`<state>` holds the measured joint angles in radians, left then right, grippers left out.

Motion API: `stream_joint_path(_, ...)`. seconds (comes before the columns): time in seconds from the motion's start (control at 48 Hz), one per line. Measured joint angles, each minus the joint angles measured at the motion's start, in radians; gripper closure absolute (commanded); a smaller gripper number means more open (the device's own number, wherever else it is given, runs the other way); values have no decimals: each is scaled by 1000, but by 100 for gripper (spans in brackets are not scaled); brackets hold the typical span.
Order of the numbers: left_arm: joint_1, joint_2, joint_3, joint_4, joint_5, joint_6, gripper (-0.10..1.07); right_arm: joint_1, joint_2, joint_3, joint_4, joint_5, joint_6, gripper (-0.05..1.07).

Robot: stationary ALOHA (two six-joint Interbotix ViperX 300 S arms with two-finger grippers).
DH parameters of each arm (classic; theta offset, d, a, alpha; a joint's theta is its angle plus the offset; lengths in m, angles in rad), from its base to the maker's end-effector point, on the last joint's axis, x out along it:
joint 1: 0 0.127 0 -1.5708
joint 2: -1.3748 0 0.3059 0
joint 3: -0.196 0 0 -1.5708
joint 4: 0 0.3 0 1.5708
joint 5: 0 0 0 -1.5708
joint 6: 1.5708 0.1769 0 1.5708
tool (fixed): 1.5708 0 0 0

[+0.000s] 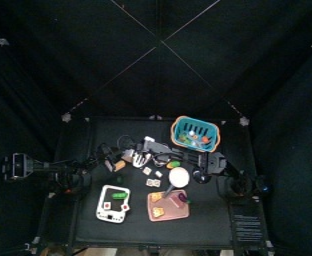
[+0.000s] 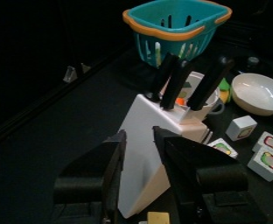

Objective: Place cleaver back in holder

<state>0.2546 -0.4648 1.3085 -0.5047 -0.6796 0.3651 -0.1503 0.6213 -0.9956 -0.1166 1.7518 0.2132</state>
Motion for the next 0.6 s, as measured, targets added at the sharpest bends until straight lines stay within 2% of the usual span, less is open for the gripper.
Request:
stream_joint_path(0.146,-26,-64,28,26,0,0,24,15,-23,18,-6,6,3,32)
stream_joint_path(0.292,-72,-133,41,72,21,-2,24,32,-71,83,-41,8,2,32)
stream_joint_path(0.5,-103,-146,43,98,80,0,24,46,-150,229,-92,-17,20,32)
stream_joint_path(0.604,-103,-147,41,121,100,0,24,48,-184,314,-118,-55,71,32)
